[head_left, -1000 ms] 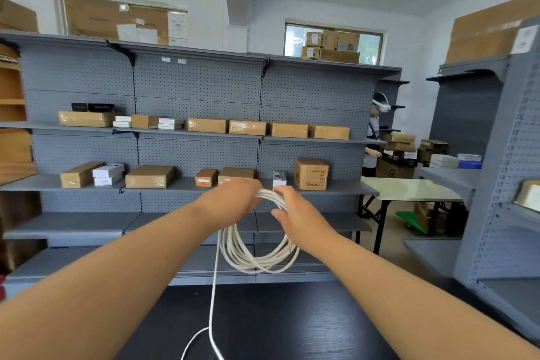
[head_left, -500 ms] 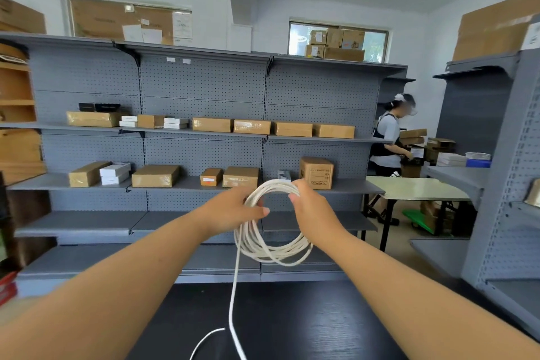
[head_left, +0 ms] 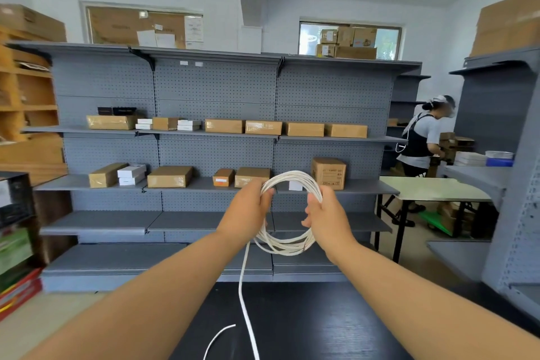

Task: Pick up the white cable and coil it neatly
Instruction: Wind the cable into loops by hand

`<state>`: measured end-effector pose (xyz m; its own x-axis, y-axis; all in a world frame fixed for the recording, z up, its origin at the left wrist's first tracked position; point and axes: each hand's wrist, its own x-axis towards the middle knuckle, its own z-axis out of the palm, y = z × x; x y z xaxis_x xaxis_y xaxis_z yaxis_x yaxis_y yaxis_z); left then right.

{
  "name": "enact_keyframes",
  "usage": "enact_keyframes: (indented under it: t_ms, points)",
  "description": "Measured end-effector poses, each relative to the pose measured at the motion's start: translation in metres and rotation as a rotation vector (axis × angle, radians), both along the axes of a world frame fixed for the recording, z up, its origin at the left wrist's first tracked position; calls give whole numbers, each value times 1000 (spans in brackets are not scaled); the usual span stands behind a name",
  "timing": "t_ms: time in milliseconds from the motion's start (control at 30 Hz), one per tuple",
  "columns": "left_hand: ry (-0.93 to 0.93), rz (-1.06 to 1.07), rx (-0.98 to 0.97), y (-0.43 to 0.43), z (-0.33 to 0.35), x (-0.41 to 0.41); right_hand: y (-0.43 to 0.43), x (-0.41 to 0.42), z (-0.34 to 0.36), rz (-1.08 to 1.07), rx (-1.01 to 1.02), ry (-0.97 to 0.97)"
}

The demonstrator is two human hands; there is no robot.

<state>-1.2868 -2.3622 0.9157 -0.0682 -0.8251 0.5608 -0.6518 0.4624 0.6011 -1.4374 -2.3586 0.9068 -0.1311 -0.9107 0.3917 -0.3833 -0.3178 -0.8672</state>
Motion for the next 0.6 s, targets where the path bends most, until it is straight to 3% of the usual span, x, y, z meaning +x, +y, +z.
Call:
enact_keyframes:
  t_ms: [133,300,433,500,600]
  points:
    - [-148,62,-66,0,5,3,0,-6,4,47,69,164]
    - [-401,76,-34,0,12,1,1,-6,14,70,-85,431]
    - [-531,-13,32,2,16,1,2,-6,20,180,21,696]
    - [-485,-73,65,4,17,3,1,-6,17,197,48,739]
    - [-165,-139,184,6,12,7,1,-5,13,152,-18,729]
